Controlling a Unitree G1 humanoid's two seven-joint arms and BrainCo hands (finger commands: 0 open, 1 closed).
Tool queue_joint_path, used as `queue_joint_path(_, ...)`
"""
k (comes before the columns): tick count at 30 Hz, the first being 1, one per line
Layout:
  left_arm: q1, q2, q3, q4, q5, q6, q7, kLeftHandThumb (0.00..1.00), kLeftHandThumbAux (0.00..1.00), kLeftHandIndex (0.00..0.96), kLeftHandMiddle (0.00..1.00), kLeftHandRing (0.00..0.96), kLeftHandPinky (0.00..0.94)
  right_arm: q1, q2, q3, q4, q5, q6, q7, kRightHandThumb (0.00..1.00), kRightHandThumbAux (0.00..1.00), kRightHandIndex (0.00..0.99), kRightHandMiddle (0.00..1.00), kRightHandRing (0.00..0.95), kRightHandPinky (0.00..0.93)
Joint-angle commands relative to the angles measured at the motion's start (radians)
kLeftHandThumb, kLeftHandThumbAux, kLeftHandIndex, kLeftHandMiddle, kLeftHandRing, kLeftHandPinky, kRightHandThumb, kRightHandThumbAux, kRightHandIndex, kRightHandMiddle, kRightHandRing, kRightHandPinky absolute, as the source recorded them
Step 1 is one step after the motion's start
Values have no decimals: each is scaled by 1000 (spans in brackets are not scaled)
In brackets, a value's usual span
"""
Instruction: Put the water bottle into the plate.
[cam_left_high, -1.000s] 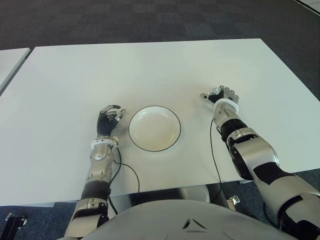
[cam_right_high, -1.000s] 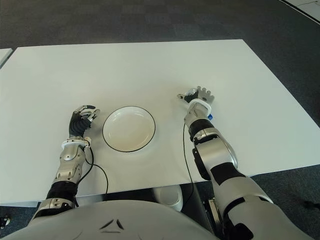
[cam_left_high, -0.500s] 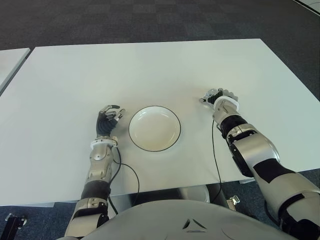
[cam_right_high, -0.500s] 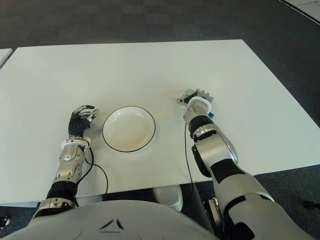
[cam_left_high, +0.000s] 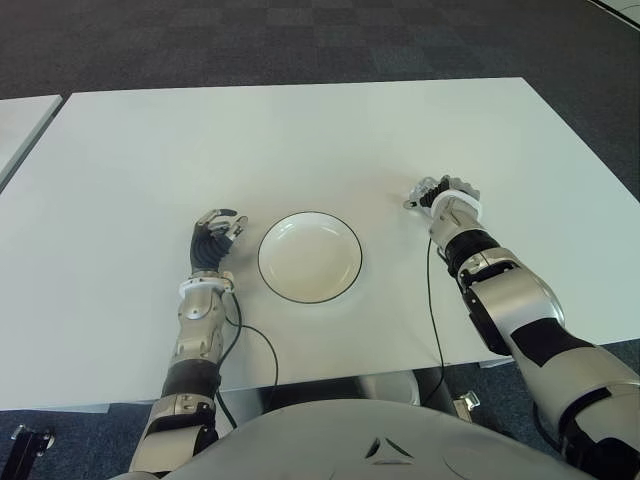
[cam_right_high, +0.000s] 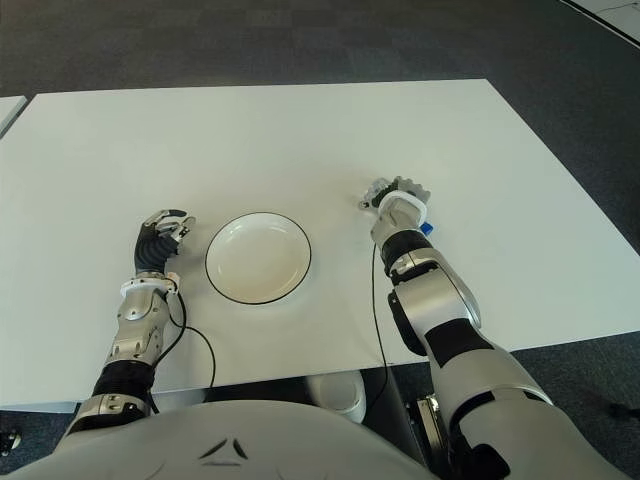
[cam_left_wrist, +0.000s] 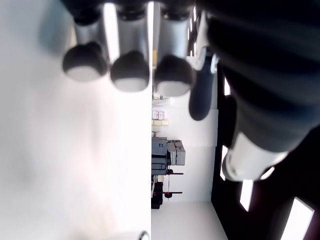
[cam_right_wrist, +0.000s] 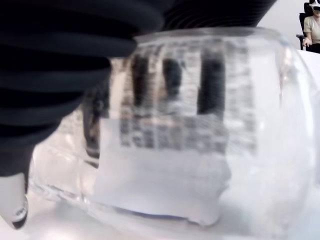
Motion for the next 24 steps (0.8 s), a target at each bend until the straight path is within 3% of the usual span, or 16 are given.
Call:
queue_joint_path(1, 26, -3, 1, 36, 0, 41, -1, 701, 723, 438, 898, 889, 869, 69, 30, -40, 22, 67, -12, -17, 276, 650, 537, 640, 648, 683)
queue_joint_path(3, 26, -3, 1, 35, 1, 42, 1, 701, 723, 438, 899, 889, 870, 73, 34, -77, 17, 97, -22, -59, 302, 676, 570, 693, 699, 732)
queue_joint_path(6, 26, -3, 1, 33, 1, 43, 2, 701, 722, 438, 900, 892, 874, 81, 44, -139, 5, 147, -37, -136, 567, 703, 481, 736, 742, 785)
queue_joint_path(9, 27, -2, 1, 33, 2, 35, 2, 702, 722, 438, 902, 893, 879, 83, 48, -153, 7, 162, -46, -171, 656, 712, 452, 752, 760, 804)
queue_joint_path(16, 35, -4, 2, 15, 2, 39, 7, 702, 723, 438, 906, 895, 878, 108, 41, -137, -3, 149, -110, -235, 699, 715, 439, 750, 771, 813)
queue_joint_path(24, 36, -7, 5, 11, -4, 50, 8, 702, 723, 438, 913, 902, 889, 132, 36, -165, -19, 178, -192, -278, 710, 715, 439, 768, 788, 830)
